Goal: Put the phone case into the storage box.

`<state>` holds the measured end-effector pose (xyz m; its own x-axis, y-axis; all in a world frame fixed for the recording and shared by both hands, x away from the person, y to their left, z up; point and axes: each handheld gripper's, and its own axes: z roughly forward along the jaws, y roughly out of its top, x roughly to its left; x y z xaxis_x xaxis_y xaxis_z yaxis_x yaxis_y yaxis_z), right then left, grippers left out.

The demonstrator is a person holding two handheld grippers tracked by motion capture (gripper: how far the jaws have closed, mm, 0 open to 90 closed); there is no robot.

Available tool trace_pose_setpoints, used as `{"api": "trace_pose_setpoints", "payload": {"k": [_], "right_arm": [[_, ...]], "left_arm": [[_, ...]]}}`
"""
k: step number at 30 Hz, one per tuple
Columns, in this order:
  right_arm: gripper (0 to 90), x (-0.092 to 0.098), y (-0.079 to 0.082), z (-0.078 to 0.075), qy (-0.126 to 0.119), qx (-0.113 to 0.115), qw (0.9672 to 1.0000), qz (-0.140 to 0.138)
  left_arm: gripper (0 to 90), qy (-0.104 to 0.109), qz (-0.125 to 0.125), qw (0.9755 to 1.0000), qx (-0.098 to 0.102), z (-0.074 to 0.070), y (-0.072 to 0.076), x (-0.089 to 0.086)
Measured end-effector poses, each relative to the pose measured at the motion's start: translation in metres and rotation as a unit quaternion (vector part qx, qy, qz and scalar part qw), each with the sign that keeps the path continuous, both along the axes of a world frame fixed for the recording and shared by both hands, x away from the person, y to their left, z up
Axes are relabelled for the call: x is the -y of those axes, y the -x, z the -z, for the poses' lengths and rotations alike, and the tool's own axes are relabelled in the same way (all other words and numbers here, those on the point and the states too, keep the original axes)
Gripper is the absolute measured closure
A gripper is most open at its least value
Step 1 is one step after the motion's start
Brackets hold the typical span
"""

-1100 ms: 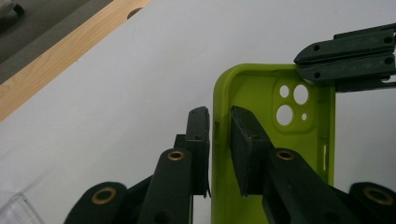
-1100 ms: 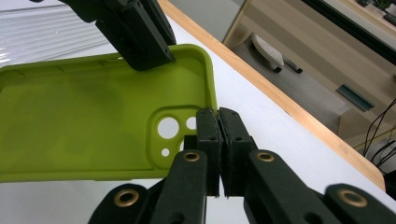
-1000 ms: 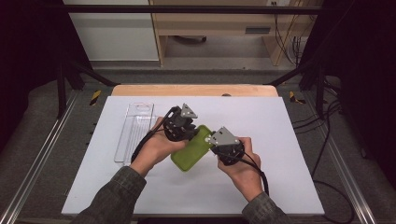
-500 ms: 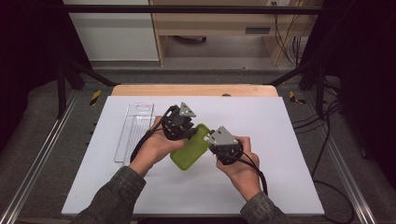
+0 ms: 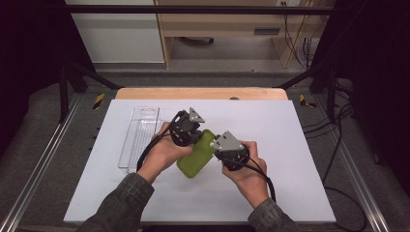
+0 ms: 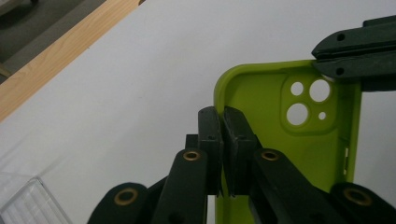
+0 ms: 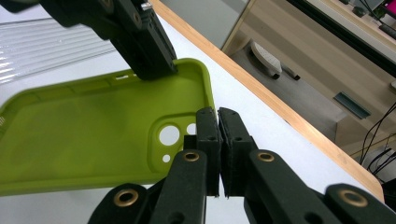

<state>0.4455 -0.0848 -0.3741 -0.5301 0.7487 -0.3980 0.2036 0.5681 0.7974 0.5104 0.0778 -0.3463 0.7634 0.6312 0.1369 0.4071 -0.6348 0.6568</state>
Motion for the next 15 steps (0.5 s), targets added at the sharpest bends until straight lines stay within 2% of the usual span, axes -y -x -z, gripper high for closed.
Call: {"api": "trace_pose_setpoints", "payload": {"k": [4, 9, 10, 15], "right_arm": [[87.7, -0.0005, 0.0002, -0.0015, 0.001, 0.0, 1.0, -0.002], [87.0, -0.0017, 0.0005, -0.0003, 0.001, -0.004, 1.0, -0.007], [86.7, -0.0017, 0.0004, -0.0002, -0.003, -0.005, 1.0, -0.007], [82.2, 0.0001, -0.0007, -0.0019, -0.031, -0.01, 0.9994, -0.013]], "left_arm": [[86.9, 0.002, -0.005, 1.0, 0.006, 0.002, 0.0004, 0.0], [87.4, -0.006, -0.006, 0.9999, 0.014, 0.0015, 0.0021, -0.0002], [87.4, -0.01, -0.005, 0.9998, 0.016, 0.0009, 0.0024, -0.0006], [87.5, -0.006, -0.009, 0.9996, 0.026, 0.0002, 0.0037, -0.0023]]}}
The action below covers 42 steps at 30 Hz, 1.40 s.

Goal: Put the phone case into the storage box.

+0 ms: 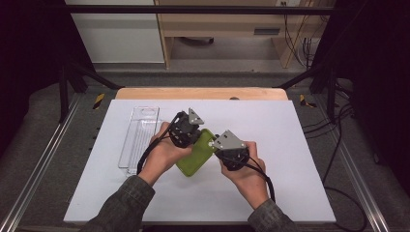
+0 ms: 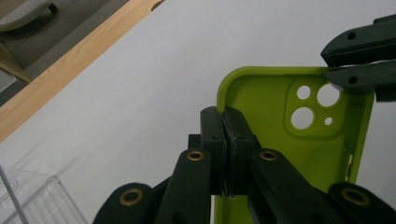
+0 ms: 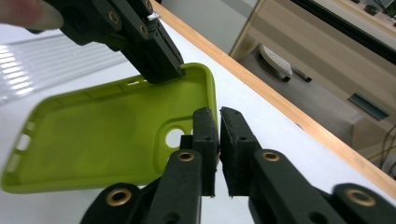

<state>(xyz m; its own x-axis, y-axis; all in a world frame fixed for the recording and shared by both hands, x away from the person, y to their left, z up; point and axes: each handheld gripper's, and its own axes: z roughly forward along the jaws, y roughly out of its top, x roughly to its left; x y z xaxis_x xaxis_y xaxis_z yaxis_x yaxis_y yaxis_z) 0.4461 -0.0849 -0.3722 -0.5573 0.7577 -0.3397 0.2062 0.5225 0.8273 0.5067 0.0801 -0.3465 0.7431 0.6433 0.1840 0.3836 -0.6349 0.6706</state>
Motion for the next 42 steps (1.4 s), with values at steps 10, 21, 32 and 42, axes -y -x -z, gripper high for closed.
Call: {"api": "trace_pose_setpoints", "payload": {"k": [10, 21, 32, 42], "right_arm": [[45.6, 0.017, -0.005, -0.004, -0.098, -0.006, 0.9948, -0.027], [15.7, 0.048, -0.007, -0.003, -0.18, -0.019, 0.9829, -0.036], [9.5, 0.085, -0.002, 0.012, -0.204, 0.006, 0.9787, -0.019], [14.1, 0.12, 0.012, 0.039, -0.205, 0.027, 0.978, -0.031]], "left_arm": [[87.5, 0.007, -0.012, 0.9999, 0.001, 0.001, -0.002, -0.008], [87.5, 0.002, -0.007, 0.9993, 0.037, 0.002, 0.005, -0.006], [87.4, 0.031, -0.012, 0.9972, 0.067, 0.006, 0.01, -0.016], [87.4, 0.087, -0.051, 0.9916, 0.081, 0.002, 0.007, -0.035]]}}
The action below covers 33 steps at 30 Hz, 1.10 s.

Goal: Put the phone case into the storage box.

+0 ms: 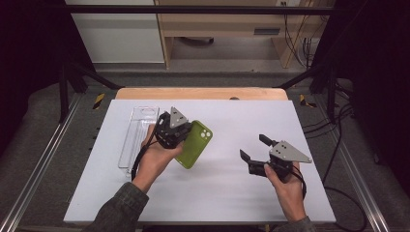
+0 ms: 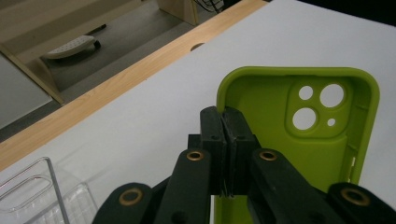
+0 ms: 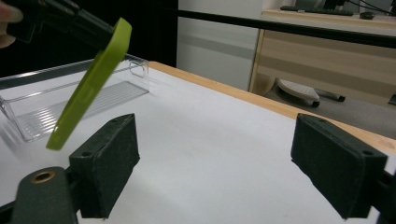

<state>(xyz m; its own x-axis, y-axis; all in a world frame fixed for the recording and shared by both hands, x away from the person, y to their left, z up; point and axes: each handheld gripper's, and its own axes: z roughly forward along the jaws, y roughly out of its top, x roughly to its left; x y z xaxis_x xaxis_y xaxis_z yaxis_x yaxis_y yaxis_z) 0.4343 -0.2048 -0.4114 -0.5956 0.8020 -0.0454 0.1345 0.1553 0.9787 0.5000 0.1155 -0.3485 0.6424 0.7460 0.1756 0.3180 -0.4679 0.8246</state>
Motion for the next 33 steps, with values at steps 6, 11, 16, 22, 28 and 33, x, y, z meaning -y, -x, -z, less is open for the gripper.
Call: {"api": "trace_pose_setpoints", "payload": {"k": [6, 11, 16, 22, 28, 33], "right_arm": [[11.0, 0.01, 0.001, 0.011, 0.004, 0.001, 0.9999, 0.014], [5.7, 0.016, 0.004, 0.02, 0.007, -0.007, 0.9999, 0.013], [4.5, 0.019, 0.007, 0.026, 0.015, 0.001, 0.9998, 0.015], [4.2, 0.025, 0.007, 0.035, 0.012, 0.002, 0.9995, 0.029], [3.5, 0.029, 0.008, 0.036, 0.007, 0.006, 0.9993, 0.037], [3.3, 0.033, 0.009, 0.036, 0.001, 0.008, 0.9991, 0.042]], "left_arm": [[87.5, 0.017, -0.008, 0.9996, 0.022, -0.006, 0.001, -0.01], [87.5, 0.042, -0.027, 0.9982, 0.032, -0.013, 0.003, -0.021], [87.5, 0.058, -0.044, 0.9963, 0.046, -0.018, 0.004, -0.031], [87.5, 0.071, -0.051, 0.9946, 0.055, -0.022, 0.005, -0.039], [87.5, 0.085, -0.062, 0.9923, 0.065, -0.026, 0.007, -0.047], [87.5, 0.086, -0.067, 0.9912, 0.076, -0.031, 0.009, -0.052]]}}
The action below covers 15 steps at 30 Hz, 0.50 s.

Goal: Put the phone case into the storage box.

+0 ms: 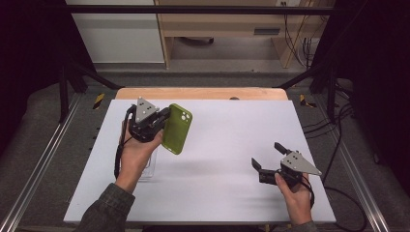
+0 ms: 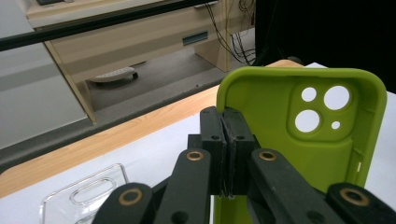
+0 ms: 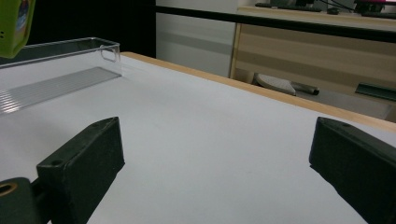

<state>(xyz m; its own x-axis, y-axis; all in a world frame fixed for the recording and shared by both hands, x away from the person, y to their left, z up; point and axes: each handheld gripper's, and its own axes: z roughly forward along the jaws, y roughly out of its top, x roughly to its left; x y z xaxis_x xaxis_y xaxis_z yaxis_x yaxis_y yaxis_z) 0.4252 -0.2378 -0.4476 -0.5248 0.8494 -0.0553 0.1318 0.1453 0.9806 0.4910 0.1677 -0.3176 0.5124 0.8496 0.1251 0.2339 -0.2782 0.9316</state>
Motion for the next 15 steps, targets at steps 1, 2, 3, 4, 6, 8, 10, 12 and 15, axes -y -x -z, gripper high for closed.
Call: {"api": "trace_pose_setpoints", "payload": {"k": [1, 2, 3, 4, 6, 8, 10, 12, 15], "right_arm": [[3.5, 0.0, 0.0, 0.0, -0.001, 0.0, 1.0, 0.002], [3.4, 0.001, 0.0, 0.0, -0.003, -0.001, 1.0, 0.007], [3.4, 0.001, 0.0, 0.001, -0.005, -0.002, 1.0, 0.007], [3.4, 0.001, 0.0, 0.001, -0.005, -0.002, 1.0, 0.007], [3.4, 0.001, 0.0, 0.0, -0.005, -0.001, 1.0, 0.008], [3.3, 0.001, 0.001, 0.0, -0.007, -0.001, 0.9999, 0.008], [3.2, 0.0, 0.001, 0.001, -0.008, -0.003, 0.9999, 0.007], [3.2, -0.001, 0.001, 0.001, -0.007, -0.004, 0.9999, 0.006], [3.2, -0.002, 0.002, 0.001, -0.006, -0.001, 1.0, 0.004]], "left_arm": [[87.5, 0.003, 0.003, 1.0, 0.003, -0.001, 0.001, -0.002], [87.6, 0.005, 0.005, 1.0, 0.005, -0.002, 0.001, -0.003], [87.6, 0.004, 0.004, 1.0, 0.007, -0.003, 0.001, -0.004], [87.6, 0.002, 0.003, 0.9999, 0.01, -0.004, 0.002, -0.005], [87.6, 0.006, -0.001, 0.9999, 0.014, -0.007, 0.002, -0.007], [87.6, 0.008, -0.006, 0.9998, 0.017, -0.008, 0.002, -0.01], [87.6, 0.014, -0.01, 0.9997, 0.014, -0.009, 0.002, -0.012], [87.6, 0.022, -0.012, 0.9995, 0.019, -0.01, 0.002, -0.016], [87.6, 0.03, -0.025, 0.9988, 0.03, -0.012, 0.002, -0.021]]}}
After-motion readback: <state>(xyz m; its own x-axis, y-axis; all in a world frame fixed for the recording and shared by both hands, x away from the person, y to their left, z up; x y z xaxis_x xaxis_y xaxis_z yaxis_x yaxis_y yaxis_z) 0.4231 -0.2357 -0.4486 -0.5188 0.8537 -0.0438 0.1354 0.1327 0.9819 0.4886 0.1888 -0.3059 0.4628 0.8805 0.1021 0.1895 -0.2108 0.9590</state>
